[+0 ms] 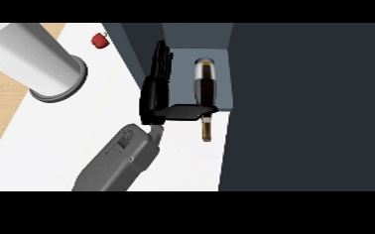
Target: Pick up the wine, place it into the cabinet and close the cabinet
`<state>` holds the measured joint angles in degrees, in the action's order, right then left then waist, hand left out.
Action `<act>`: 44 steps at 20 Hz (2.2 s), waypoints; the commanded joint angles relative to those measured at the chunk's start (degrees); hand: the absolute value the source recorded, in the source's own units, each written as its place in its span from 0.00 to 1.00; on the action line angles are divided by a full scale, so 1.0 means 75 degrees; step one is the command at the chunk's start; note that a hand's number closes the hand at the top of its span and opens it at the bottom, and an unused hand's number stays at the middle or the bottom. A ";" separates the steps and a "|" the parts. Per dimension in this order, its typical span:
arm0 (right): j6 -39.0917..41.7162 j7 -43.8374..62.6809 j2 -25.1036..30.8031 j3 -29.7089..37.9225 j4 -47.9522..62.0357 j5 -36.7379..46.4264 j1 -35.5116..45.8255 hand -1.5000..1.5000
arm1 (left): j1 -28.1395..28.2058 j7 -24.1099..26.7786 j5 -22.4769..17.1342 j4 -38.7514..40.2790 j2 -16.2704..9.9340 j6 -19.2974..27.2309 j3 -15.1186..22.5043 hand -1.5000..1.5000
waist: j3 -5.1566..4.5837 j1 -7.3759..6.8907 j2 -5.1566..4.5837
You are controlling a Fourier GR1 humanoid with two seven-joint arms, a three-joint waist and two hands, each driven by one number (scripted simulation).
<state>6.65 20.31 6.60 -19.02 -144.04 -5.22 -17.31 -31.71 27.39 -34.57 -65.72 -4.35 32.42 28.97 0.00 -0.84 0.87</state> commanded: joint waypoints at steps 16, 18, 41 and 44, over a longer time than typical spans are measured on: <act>0.1406 0.1015 0.1438 -0.1134 -0.1129 -0.0889 -0.0406 1.00 | 0.4184 -0.0057 0.1068 -0.4888 -0.1366 0.0991 0.1627 0.00 | 0.0003 0.0045 -0.0039; 0.1389 0.1146 0.1329 -0.1694 -0.1195 -0.0743 -0.0332 1.00 | 0.4738 0.0340 0.0927 -0.4876 -0.1801 0.0488 0.1434 0.00 | -0.0009 0.0037 -0.0064; -0.1173 0.3215 -0.0851 -0.4425 0.0484 0.0540 0.3436 1.00 | 0.7368 0.0669 -0.1002 -0.7019 -0.4347 -0.1826 -0.1439 0.00 | -0.0046 -0.0187 -0.0052; -0.2318 0.2735 -0.0860 -0.4617 0.1482 0.0769 0.4476 1.00 | 0.7402 0.0668 -0.1243 -0.6902 -0.4533 -0.2344 -0.1700 0.00 | -0.0049 -0.0215 -0.0059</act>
<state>-2.35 40.96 2.72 -47.12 -135.75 -0.33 7.92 22.31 32.11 -41.65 -117.24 -36.38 18.82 19.02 -0.34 -2.30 0.46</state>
